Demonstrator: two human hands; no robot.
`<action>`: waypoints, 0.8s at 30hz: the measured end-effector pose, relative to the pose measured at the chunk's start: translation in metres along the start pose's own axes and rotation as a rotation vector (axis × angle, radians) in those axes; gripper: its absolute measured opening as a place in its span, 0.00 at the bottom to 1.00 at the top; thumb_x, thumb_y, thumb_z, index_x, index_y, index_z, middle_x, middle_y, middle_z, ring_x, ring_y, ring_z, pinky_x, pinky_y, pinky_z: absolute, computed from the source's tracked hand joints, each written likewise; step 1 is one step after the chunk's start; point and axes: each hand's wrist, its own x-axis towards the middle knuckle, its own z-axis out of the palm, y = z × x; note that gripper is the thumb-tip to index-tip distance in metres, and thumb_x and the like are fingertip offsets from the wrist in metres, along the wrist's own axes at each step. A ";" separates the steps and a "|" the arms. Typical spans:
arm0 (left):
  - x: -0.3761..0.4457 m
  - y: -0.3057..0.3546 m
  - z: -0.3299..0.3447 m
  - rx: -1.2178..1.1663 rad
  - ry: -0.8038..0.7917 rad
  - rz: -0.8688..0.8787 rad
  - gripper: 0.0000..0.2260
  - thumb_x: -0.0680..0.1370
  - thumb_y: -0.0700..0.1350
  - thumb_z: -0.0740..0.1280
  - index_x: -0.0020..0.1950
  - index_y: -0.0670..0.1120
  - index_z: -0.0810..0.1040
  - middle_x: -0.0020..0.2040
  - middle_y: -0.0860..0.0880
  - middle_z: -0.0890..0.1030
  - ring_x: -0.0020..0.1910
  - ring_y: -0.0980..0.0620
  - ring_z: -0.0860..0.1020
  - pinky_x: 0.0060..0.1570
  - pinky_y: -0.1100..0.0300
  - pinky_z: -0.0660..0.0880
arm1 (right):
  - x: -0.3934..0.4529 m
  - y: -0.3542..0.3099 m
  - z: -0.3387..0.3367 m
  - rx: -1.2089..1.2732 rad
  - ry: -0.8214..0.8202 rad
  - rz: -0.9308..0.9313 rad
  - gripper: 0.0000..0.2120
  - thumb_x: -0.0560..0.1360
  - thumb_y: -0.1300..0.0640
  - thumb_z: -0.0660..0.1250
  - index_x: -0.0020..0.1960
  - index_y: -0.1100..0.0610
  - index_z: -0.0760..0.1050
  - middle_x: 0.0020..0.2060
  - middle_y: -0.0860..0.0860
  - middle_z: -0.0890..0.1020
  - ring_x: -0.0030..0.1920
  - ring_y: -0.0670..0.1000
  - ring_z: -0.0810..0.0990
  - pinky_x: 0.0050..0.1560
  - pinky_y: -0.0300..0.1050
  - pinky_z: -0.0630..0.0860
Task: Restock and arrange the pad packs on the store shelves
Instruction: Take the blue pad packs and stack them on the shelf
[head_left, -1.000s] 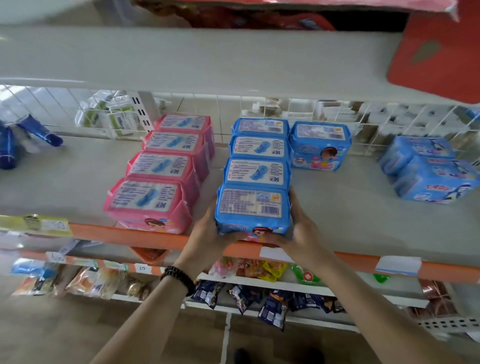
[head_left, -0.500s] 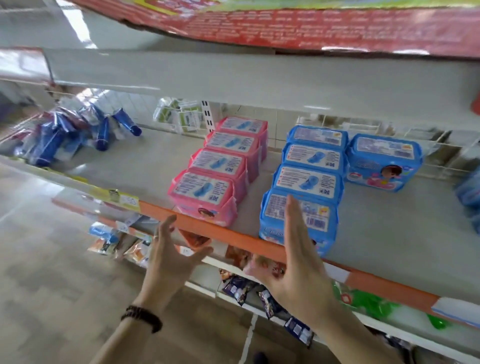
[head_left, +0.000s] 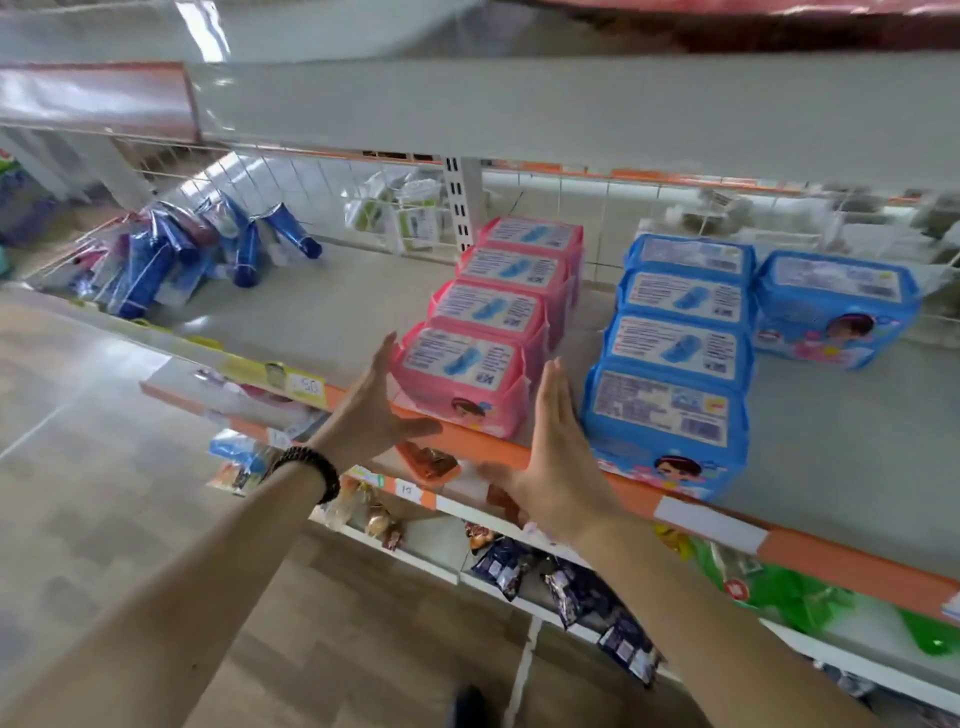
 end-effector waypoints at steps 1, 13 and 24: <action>0.006 -0.001 -0.004 0.007 -0.029 0.032 0.63 0.59 0.64 0.79 0.82 0.51 0.43 0.78 0.46 0.65 0.76 0.48 0.65 0.72 0.37 0.65 | 0.008 0.000 0.003 -0.013 0.032 0.013 0.62 0.71 0.44 0.75 0.77 0.55 0.25 0.78 0.47 0.31 0.75 0.45 0.29 0.75 0.43 0.37; 0.068 -0.036 -0.010 -0.161 -0.375 0.157 0.42 0.63 0.42 0.84 0.73 0.52 0.69 0.65 0.56 0.79 0.66 0.59 0.76 0.68 0.52 0.74 | 0.058 0.012 0.029 0.105 0.102 0.246 0.57 0.64 0.54 0.82 0.80 0.50 0.47 0.73 0.42 0.70 0.70 0.41 0.70 0.74 0.52 0.67; 0.084 -0.048 -0.005 -0.173 -0.441 0.237 0.32 0.65 0.40 0.82 0.64 0.56 0.73 0.54 0.71 0.81 0.56 0.69 0.79 0.53 0.71 0.77 | 0.063 0.004 0.037 0.073 0.147 0.247 0.53 0.64 0.46 0.81 0.79 0.46 0.52 0.69 0.39 0.73 0.68 0.40 0.73 0.70 0.51 0.73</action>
